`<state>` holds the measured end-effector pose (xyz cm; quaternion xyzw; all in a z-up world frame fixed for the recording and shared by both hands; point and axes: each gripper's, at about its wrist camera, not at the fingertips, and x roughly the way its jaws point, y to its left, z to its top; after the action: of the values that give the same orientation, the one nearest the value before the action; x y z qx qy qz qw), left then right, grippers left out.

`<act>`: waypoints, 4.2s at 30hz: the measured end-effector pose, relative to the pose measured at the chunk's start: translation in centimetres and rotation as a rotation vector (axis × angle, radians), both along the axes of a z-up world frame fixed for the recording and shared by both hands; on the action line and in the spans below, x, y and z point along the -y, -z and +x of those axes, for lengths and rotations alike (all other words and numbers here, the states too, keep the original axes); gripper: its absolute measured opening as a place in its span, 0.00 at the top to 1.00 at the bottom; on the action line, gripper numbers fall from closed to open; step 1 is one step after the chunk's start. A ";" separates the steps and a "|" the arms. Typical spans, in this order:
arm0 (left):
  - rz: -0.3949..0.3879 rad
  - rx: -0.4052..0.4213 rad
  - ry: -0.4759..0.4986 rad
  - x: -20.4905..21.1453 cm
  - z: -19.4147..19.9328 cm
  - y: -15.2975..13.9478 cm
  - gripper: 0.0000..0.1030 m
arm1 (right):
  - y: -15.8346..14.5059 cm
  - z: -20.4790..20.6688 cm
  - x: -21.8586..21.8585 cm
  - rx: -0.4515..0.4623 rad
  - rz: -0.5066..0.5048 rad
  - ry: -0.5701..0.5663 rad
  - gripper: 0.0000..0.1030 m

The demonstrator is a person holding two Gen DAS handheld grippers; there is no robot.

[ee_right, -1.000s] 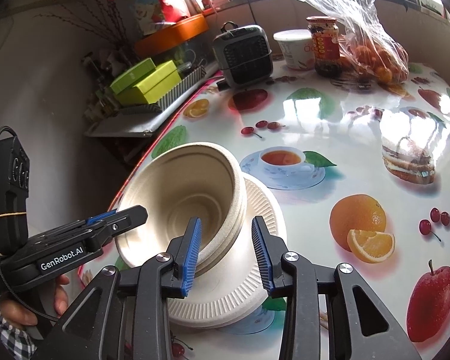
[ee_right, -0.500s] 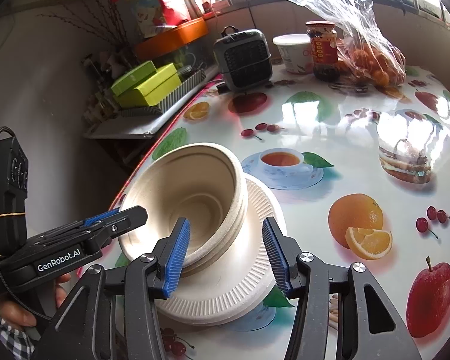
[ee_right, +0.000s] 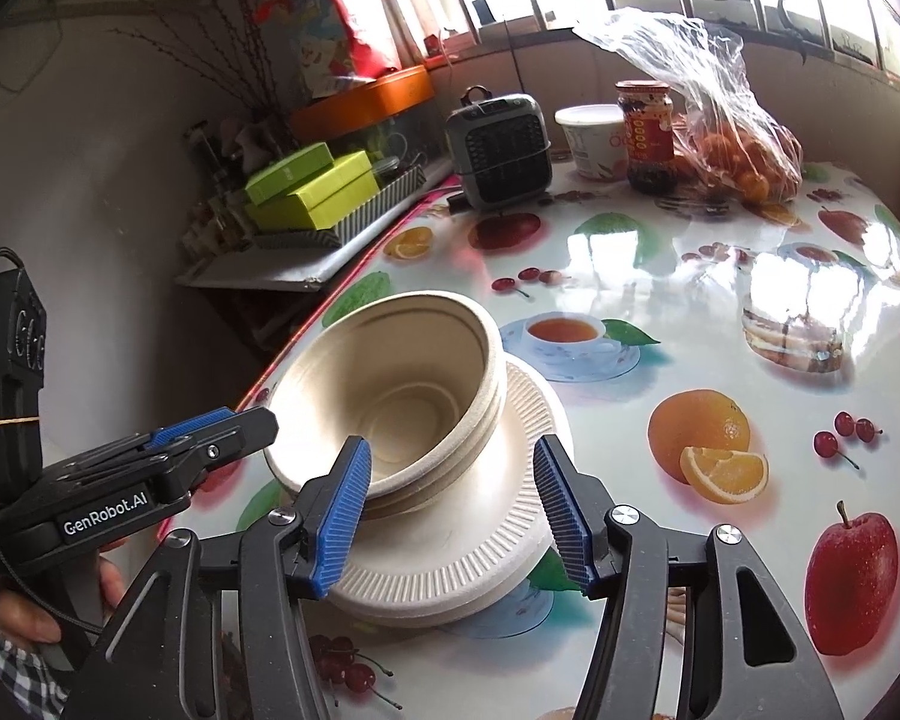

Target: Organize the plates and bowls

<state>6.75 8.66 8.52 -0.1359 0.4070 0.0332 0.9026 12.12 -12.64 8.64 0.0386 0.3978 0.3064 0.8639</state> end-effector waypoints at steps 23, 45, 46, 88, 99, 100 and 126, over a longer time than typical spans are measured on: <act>0.106 0.069 -0.027 0.9 -6.7 1.7 0.50 | 1.3 -6.1 1.5 0.100 -0.061 0.005 0.40; 0.115 -0.028 0.005 1.8 -7.8 6.7 0.50 | 5.9 -7.5 1.2 0.050 -0.210 0.004 0.37; 0.117 -0.035 0.000 1.8 -7.8 6.9 0.50 | 6.0 -7.6 1.2 0.051 -0.213 0.002 0.37; 0.204 -0.028 -0.019 3.0 -7.2 8.0 0.43 | 7.3 -8.7 0.4 0.082 -0.292 0.062 0.15; 0.204 -0.028 -0.019 3.0 -7.2 8.0 0.42 | 7.3 -8.7 0.5 0.083 -0.291 0.064 0.15; 0.204 -0.028 -0.019 3.0 -7.2 8.0 0.42 | 7.3 -8.7 0.5 0.083 -0.291 0.063 0.15; 0.204 -0.027 -0.019 3.1 -7.2 8.0 0.40 | 7.3 -8.7 0.6 0.084 -0.291 0.063 0.14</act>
<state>-0.48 5.57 0.52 -0.0464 0.4123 0.0847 0.9059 3.44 -13.22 1.33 -0.0875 0.4001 0.2196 0.8854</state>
